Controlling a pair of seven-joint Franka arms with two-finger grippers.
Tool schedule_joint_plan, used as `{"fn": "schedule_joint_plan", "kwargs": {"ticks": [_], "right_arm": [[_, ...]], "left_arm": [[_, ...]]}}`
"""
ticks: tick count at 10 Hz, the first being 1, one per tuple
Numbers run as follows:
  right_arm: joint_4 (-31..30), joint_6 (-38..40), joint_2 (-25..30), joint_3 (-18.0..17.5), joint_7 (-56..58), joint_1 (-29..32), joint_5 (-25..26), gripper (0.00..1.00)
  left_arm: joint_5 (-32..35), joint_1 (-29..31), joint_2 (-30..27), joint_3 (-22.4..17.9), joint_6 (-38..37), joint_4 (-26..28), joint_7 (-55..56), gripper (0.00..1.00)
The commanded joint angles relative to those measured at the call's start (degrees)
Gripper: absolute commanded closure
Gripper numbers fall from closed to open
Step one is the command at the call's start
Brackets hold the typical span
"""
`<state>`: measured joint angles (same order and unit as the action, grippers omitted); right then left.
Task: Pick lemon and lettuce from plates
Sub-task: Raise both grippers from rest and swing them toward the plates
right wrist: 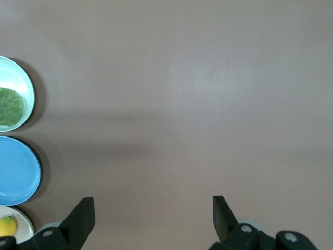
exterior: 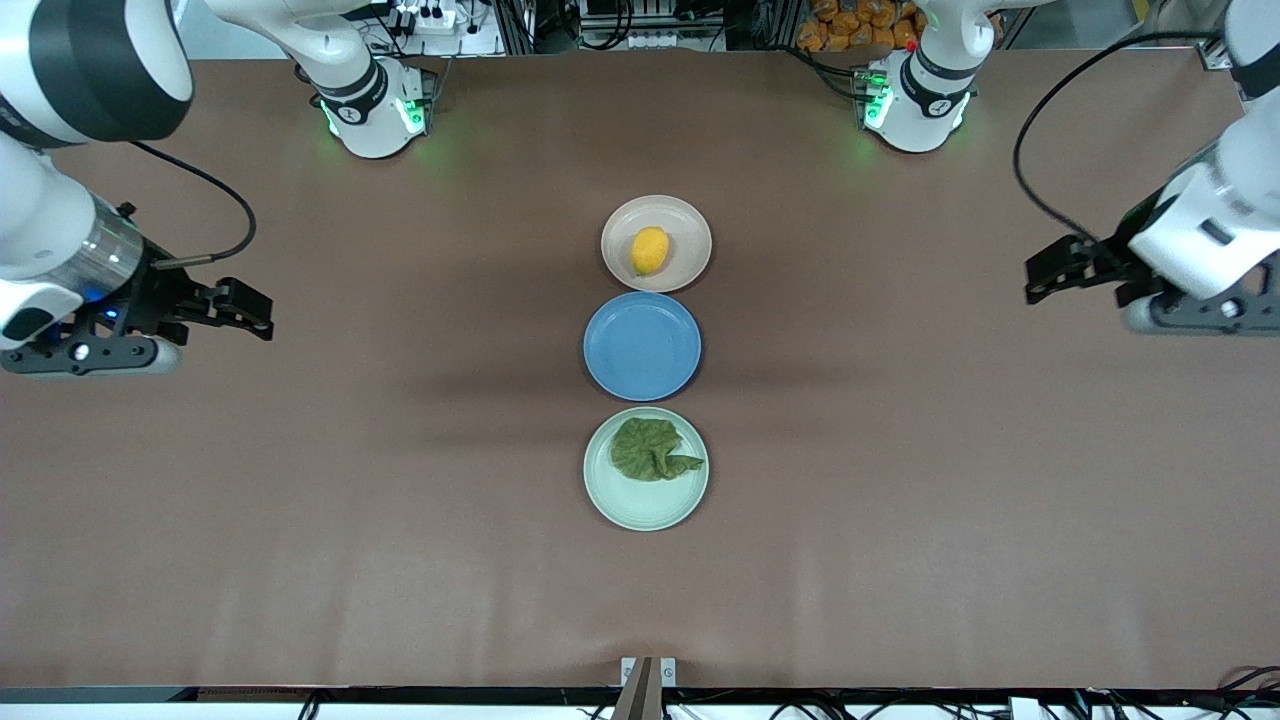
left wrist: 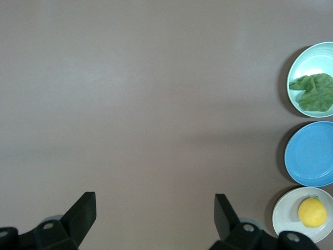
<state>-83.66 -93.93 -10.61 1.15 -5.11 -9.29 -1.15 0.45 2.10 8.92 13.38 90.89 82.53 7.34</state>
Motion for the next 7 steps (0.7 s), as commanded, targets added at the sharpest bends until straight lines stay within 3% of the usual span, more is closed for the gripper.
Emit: {"fn": "schedule_joint_plan", "kwargs": {"ticks": [1,7], "right_arm": [[0.3,-2.5,-2.7,-0.3,-2.6,-1.2,-3.5,0.0],[-2.3,-4.2,-4.9,-0.3,-16.8,-10.6,-5.3,0.0]], "left_arm": [[-1.3,-3.6,3.1,-0.1,5.1,-0.4,0.8,0.0],[-1.0,-14.1,10.8,-0.1,17.3,-0.4,13.4,0.0]]}}
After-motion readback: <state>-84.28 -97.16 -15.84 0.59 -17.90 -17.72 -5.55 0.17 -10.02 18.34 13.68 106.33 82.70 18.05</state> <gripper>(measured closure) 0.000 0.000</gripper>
